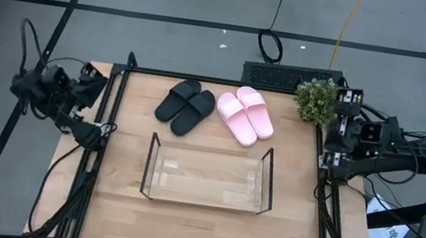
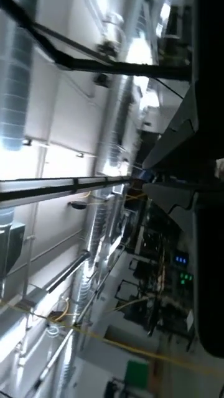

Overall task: Pick and place slides into the shelf
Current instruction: Put the left black slides on the shelf

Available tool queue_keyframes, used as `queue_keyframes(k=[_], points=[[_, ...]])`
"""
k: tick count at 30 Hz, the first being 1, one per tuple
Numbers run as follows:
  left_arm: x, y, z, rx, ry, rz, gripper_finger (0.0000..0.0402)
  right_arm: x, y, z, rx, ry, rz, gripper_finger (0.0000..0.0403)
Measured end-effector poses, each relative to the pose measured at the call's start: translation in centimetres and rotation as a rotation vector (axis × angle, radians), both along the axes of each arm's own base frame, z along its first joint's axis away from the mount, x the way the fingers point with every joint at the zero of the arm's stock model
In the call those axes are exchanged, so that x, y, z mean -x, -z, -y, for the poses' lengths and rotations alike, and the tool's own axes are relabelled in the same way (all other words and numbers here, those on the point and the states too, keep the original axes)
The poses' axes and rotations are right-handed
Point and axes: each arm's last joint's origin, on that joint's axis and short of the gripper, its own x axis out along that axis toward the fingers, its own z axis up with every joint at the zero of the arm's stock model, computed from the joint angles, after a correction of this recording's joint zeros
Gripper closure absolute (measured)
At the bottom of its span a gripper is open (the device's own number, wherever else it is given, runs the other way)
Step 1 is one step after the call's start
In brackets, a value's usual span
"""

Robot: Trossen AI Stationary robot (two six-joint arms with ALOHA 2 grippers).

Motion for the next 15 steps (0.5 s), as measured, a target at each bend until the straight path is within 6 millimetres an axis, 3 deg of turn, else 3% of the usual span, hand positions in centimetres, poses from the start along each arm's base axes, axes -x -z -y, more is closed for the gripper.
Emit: queue_keyframes(k=[7,15], points=[[-4.3,-3.8,2.0,-0.246,-0.216,-0.180,0.0355,-1.5,-0.8,-0.1,0.030,0.027,-0.053,0.0206],[-6.6,-4.9,1.6,-0.047,-0.927,-0.749,0.0355,-2.3,-0.7,0.7,-0.098,0.322,-0.204,0.0206]])
